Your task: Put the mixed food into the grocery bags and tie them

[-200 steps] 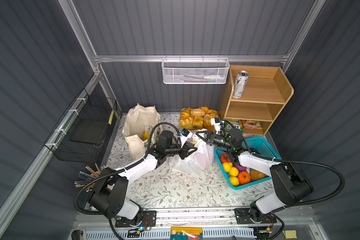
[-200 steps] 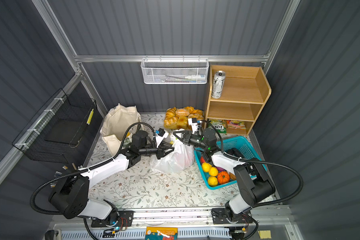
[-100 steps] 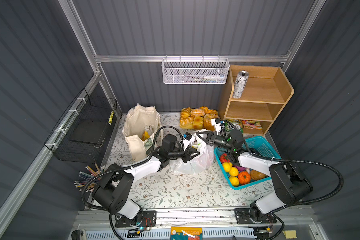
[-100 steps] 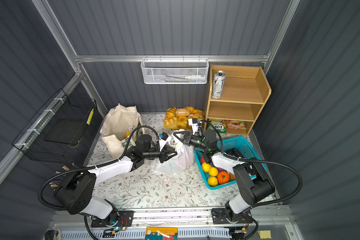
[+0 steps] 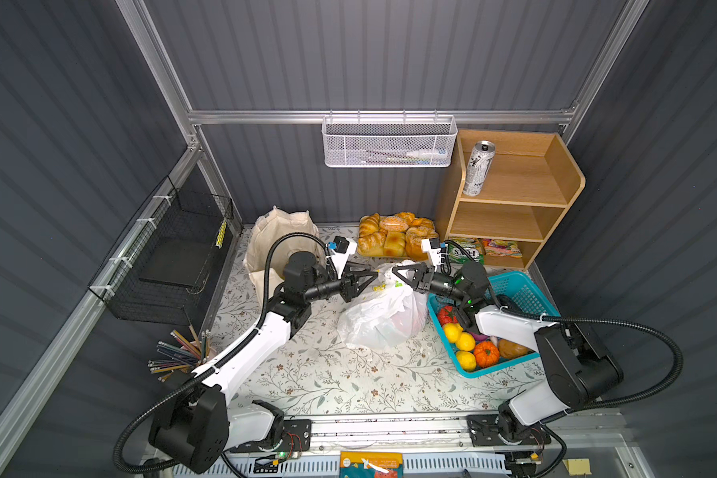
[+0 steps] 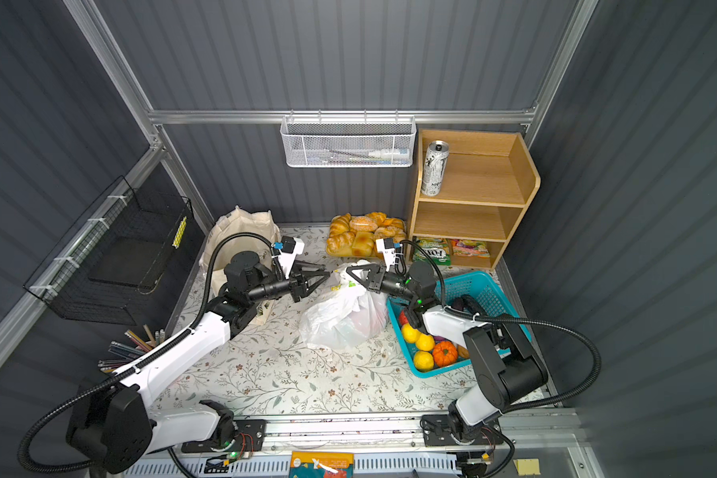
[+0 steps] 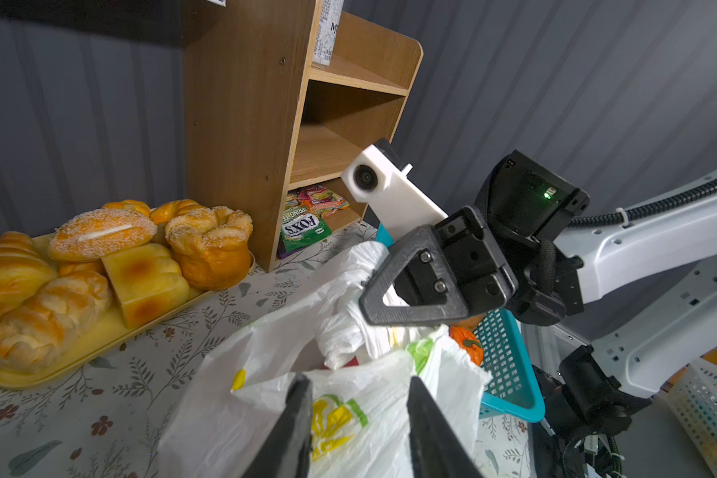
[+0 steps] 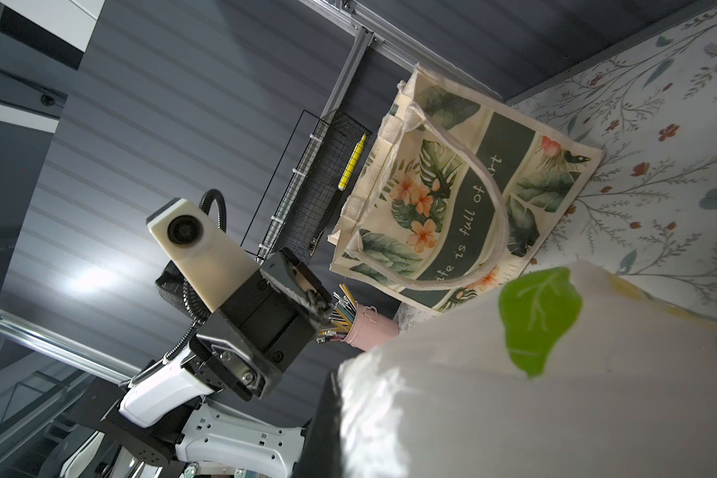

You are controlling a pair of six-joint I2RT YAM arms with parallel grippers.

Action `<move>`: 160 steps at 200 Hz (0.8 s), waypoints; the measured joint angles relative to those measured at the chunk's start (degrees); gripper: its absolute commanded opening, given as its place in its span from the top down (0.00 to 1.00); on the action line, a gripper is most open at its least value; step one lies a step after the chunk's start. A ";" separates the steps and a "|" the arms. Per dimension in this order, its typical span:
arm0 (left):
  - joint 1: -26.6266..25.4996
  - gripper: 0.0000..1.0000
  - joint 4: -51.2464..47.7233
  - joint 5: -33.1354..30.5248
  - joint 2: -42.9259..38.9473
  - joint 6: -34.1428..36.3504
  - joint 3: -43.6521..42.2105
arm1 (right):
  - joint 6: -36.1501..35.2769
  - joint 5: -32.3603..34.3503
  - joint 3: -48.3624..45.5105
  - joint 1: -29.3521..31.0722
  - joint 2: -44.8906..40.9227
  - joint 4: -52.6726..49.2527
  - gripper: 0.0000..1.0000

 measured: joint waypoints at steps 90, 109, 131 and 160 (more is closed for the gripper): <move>-0.72 0.61 19.02 6.01 8.96 -16.09 -2.43 | 0.02 -1.33 -0.44 -0.07 0.00 1.84 1.00; -1.55 0.60 20.28 6.23 9.42 -16.63 -2.43 | 0.02 -1.33 -0.44 -0.07 0.00 1.84 1.00; -2.51 0.60 20.90 6.38 10.62 -16.81 -2.43 | 0.02 -1.33 -0.44 -0.07 0.00 1.84 1.00; -3.04 0.64 20.90 6.38 12.17 -16.87 -2.43 | 0.02 -1.33 -0.46 -0.07 0.00 1.86 1.00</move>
